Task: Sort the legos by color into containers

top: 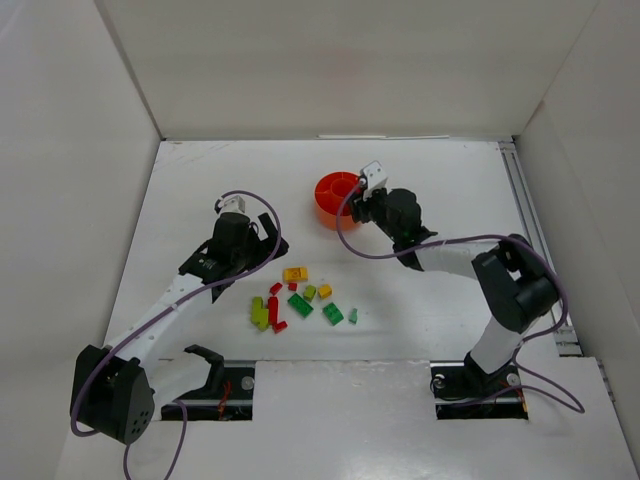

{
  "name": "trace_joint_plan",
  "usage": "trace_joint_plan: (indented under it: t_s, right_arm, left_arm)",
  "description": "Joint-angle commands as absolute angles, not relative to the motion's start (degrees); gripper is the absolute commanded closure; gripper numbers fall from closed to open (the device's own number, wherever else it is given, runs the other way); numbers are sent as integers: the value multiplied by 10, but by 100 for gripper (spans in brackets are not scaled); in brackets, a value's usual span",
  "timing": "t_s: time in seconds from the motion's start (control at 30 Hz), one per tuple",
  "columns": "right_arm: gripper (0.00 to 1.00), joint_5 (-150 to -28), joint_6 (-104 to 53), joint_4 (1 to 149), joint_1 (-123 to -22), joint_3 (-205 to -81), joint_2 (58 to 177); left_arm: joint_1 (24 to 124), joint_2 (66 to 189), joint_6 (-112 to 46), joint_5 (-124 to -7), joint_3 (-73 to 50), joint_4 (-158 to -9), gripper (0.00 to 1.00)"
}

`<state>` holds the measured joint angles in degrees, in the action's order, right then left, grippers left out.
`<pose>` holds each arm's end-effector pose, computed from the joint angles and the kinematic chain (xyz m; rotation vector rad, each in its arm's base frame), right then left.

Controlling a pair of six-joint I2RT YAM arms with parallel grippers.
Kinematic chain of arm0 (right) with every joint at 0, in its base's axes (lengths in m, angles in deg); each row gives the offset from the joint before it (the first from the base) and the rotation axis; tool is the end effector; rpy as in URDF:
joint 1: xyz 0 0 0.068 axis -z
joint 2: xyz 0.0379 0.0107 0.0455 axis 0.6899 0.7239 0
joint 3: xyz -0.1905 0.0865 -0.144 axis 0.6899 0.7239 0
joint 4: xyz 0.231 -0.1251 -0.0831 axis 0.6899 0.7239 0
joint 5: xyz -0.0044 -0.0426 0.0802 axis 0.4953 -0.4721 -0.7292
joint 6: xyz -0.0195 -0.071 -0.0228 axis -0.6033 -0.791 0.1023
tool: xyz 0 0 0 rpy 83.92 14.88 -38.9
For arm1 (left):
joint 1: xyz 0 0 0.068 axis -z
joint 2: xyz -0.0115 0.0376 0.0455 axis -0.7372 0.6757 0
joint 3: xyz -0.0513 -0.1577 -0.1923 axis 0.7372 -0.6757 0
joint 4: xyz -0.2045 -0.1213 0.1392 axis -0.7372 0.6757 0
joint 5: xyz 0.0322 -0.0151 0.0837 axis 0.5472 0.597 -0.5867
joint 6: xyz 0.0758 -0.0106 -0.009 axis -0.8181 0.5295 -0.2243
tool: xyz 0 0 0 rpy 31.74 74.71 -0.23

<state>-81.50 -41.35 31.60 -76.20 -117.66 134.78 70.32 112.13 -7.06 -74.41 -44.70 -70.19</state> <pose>0.3486 0.2229 0.1877 -0.5987 1.5663 0.3102 0.2586 -0.1083 0.2122 -0.2908 2.1822 -0.6000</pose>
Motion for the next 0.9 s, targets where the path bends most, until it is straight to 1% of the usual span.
trace_joint_plan:
  t_s: [0.0, 0.07, 0.2, 0.27, 0.3, 0.37, 0.43, 0.63, 0.73, 0.77, 0.8, 0.87]
  right_arm:
    - [45, -834, -407, 300, -759, -1171, 1300]
    - [42, -834, -402, 340, -759, -1171, 1266]
    - [41, -823, -397, 427, -759, -1170, 1194]
    - [41, -799, -391, 454, -765, -1149, 1161]
    - [40, -790, -391, 491, -765, -1143, 1129]
    - [40, -768, -382, 543, -770, -1143, 1105]
    - [40, -768, -368, 602, -770, -1130, 1077]
    - [40, -757, -355, 646, -809, -1071, 1007]
    - [40, -731, -355, 663, -823, -1059, 988]
    - [40, -725, -350, 675, -823, -1059, 976]
    - [40, -718, -350, 676, -823, -1059, 971]
    - [40, -718, -350, 682, -823, -1048, 954]
  left_arm:
    - [706, 1119, -79, -741, -435, -715, 1]
    - [706, 1130, -79, -735, -435, -708, 1]
    - [706, 1179, -85, -717, -422, -696, 1]
    - [706, 1200, -71, -717, -414, -686, 1]
    - [711, 1207, -71, -712, -408, -686, 1]
    - [717, 1219, -78, -698, -408, -696, 1]
    - [722, 1219, -85, -698, -403, -701, 4]
    - [722, 1273, -35, -730, -354, -634, 4]
    - [722, 1297, 27, -730, -341, -605, 4]
    - [722, 1304, 44, -721, -341, -605, 4]
    - [722, 1305, 78, -703, -354, -605, 8]
    - [727, 1310, 114, -679, -374, -643, 9]
